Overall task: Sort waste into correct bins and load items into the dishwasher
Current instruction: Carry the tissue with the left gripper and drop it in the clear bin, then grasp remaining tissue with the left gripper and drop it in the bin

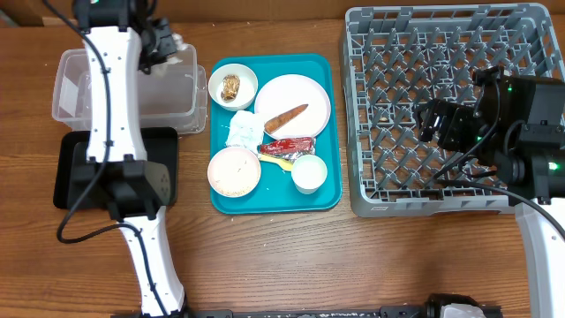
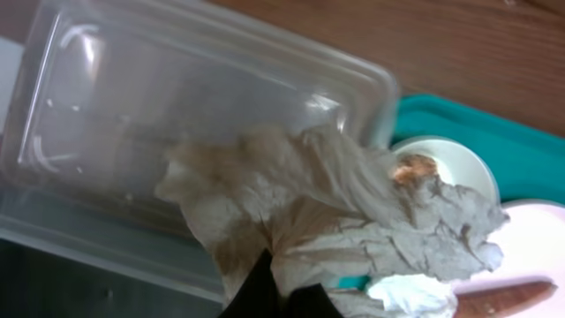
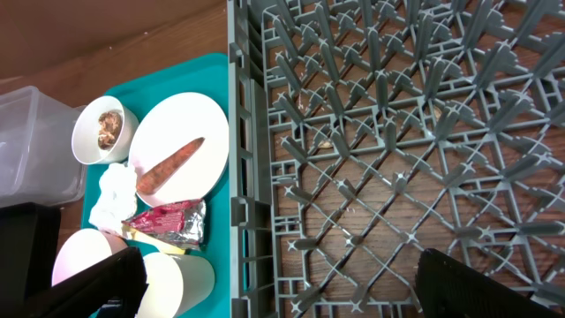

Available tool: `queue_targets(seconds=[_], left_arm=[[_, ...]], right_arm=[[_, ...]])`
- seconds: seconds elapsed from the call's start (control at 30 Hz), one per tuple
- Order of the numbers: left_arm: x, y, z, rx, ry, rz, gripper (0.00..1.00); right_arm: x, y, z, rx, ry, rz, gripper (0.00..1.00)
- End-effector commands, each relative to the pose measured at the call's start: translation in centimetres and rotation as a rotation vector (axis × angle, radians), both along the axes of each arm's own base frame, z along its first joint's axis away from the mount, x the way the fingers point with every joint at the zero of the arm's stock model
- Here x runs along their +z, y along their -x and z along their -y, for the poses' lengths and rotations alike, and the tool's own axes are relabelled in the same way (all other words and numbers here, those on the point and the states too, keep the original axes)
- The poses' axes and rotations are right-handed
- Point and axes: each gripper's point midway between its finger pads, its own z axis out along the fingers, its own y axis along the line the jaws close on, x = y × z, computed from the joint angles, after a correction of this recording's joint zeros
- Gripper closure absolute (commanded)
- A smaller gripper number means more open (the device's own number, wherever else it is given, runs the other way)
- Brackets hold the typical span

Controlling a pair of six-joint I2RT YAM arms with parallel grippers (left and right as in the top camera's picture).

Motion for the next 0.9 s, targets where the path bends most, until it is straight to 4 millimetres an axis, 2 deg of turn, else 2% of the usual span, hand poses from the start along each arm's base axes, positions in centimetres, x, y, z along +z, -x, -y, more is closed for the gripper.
queue_targets(seconds=[0.0,0.03,0.1,0.13,0.23,0.33,0.37,0.47,0.53,0.6,0.63,0.7,0.73,0.87], left_arm=[[-2.9,-0.1,-2.1,0.031,-0.035,-0.051,0.39],[-3.7,-0.2,-2.3,0.039,-0.033,-0.058,0.0],[-3.9,-0.2,-2.2,0.042,-0.028,-0.061,0.0],[-3.4,0.0,-1.9,0.038,-0.024,-0.057,0.0],[-0.6,0.5,-0.2,-0.004,0.009,-0.026,0.0],[3.5,3.4,3.8,-0.129,0.098,-0.027,0.0],[4.4,3.8,5.0,-0.177,0.104,-0.012,0.0],[5.8,5.2,10.9,-0.332,0.168,0.003,0.0],[4.5,6.5,13.7,-0.384,0.133,-0.063,0.0],[1.7,7.8,15.1,-0.387,0.091,-0.167,0.0],[0.7,8.2,15.4,-0.393,0.081,-0.204,0.0],[-4.0,10.0,16.1,-0.416,0.032,-0.355,0.05],[-5.5,10.1,16.2,-0.436,0.03,-0.376,0.06],[-9.2,10.2,15.8,-0.504,0.015,-0.419,0.07]], right_arm=[[1.0,-0.3,0.0,0.004,0.0,0.027,0.0],[1.0,-0.3,0.0,0.004,0.0,0.024,0.0],[0.9,-0.3,0.0,0.004,0.0,0.022,0.0],[0.9,-0.3,0.0,0.004,0.0,0.022,0.0],[0.9,-0.3,0.0,0.004,0.0,0.022,0.0],[0.8,-0.2,0.0,0.004,0.0,0.017,0.0],[0.8,-0.1,0.0,0.004,0.0,0.016,0.0],[0.6,0.0,0.0,0.004,-0.001,0.005,0.0],[0.4,0.4,0.0,0.004,-0.002,-0.012,0.0],[0.3,0.5,-0.1,0.004,-0.003,-0.019,0.0],[0.3,0.5,-0.1,0.004,-0.003,-0.019,0.0],[0.3,0.5,-0.1,0.007,-0.001,-0.017,0.0],[0.3,0.5,0.0,0.006,0.0,-0.017,0.0],[0.3,0.5,-0.1,0.007,-0.001,-0.019,0.0]])
